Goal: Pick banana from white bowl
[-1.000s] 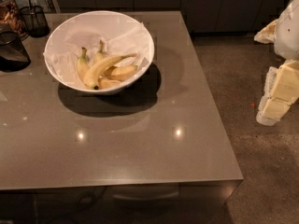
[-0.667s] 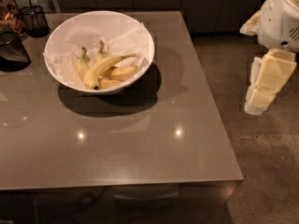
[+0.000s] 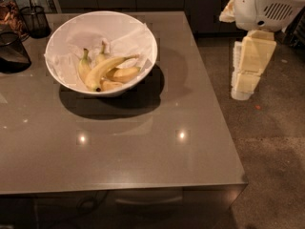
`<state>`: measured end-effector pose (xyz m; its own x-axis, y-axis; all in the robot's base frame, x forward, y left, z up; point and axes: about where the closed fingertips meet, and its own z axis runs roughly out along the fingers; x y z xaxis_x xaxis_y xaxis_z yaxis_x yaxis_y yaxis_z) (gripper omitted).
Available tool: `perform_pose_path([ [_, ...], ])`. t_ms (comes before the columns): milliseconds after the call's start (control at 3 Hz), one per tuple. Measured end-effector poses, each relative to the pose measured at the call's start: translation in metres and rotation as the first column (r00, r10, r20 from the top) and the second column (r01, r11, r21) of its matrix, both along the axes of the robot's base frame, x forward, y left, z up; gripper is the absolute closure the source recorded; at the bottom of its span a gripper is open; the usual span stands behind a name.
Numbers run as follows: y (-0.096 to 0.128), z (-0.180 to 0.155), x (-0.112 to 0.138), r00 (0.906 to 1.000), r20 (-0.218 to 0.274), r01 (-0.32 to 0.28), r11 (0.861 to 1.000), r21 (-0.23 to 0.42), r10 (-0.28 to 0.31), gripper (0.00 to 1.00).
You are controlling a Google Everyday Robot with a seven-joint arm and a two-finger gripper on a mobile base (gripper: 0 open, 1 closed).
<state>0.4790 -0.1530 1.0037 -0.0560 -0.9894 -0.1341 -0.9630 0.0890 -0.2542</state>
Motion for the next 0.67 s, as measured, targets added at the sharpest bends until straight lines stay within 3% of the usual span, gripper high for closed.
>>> perform_pose_path([
  [333,0.003,0.003,0.004,0.9997,0.025,0.000,1.000,0.010,0.000,0.00],
  [667,0.038,0.011,0.032,0.9951,0.069,-0.074,0.996,0.055,0.070,0.00],
])
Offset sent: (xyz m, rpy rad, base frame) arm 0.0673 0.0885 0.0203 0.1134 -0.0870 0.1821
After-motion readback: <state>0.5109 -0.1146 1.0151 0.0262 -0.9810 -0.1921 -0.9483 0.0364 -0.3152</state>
